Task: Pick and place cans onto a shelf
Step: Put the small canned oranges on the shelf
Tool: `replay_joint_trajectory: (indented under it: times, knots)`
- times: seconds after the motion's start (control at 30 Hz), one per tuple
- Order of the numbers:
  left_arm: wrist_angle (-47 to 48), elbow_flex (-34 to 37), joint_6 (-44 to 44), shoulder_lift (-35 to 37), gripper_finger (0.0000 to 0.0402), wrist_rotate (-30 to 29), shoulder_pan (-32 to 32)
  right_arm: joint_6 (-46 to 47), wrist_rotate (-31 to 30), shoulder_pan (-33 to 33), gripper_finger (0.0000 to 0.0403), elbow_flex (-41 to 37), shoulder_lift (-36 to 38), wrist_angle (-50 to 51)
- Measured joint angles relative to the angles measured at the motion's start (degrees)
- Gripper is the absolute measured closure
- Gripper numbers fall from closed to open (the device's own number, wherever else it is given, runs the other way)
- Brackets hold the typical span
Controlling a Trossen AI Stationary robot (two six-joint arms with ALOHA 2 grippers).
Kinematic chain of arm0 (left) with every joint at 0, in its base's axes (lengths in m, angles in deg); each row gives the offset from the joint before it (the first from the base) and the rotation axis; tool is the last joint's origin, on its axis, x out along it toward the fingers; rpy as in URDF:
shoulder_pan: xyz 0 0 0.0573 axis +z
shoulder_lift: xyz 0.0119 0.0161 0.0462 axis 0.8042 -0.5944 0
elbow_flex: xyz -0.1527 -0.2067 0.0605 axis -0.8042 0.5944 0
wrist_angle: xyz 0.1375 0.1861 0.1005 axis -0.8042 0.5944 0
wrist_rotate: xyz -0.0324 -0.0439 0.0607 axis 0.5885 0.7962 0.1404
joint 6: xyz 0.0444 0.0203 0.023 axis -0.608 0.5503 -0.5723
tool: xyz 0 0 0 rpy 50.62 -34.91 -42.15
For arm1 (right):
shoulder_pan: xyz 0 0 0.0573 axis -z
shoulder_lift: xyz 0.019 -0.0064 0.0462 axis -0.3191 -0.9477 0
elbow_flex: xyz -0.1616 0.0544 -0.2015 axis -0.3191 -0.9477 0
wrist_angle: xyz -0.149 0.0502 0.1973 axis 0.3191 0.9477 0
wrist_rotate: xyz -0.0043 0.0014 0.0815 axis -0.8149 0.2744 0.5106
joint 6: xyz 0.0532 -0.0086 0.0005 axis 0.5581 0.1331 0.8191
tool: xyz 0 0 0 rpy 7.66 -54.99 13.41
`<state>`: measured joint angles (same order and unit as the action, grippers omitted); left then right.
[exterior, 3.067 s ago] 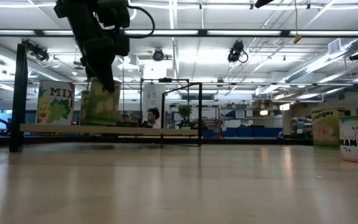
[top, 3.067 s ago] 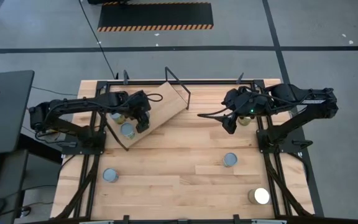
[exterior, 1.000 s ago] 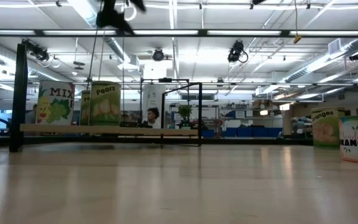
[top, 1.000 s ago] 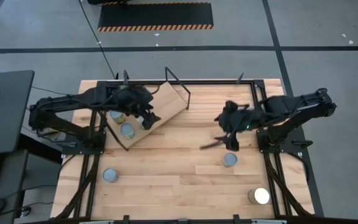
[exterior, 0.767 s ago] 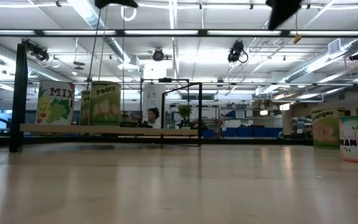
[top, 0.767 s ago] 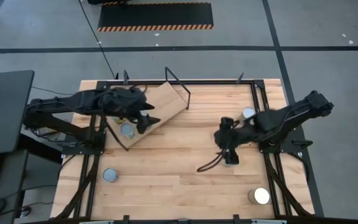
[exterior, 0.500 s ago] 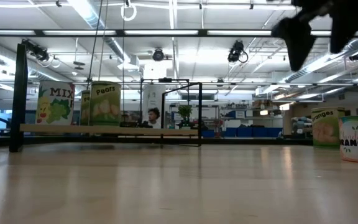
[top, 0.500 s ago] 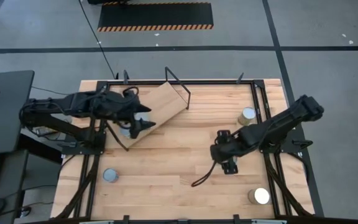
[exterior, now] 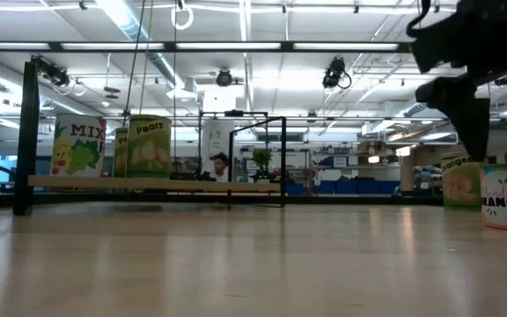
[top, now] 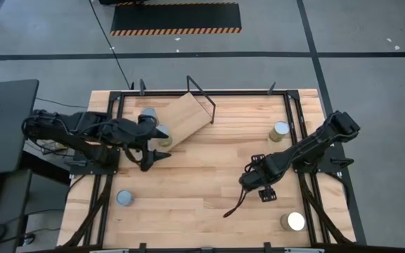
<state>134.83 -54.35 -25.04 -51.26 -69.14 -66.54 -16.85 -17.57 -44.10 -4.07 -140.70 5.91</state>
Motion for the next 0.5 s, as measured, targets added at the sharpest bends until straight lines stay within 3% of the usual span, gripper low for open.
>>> replay_joint_trajectory:
  times: [0.13,0.3,0.5]
  knots:
    - [0.0,0.0,0.0,0.0,0.0056,-1.3,-1.0,-0.4,-2.7,0.4,0.0010,-2.3,0.0,-0.9]
    - [-0.1,0.0,0.2,0.0,0.0056,-1.5,-1.8,-1.5,3.6,0.8,0.0014,-6.5,0.0,-4.7]
    - [-0.1,0.0,1.0,0.0,0.0056,-1.5,-1.8,-1.8,4.0,0.9,0.0035,-10.1,0.0,-7.4]
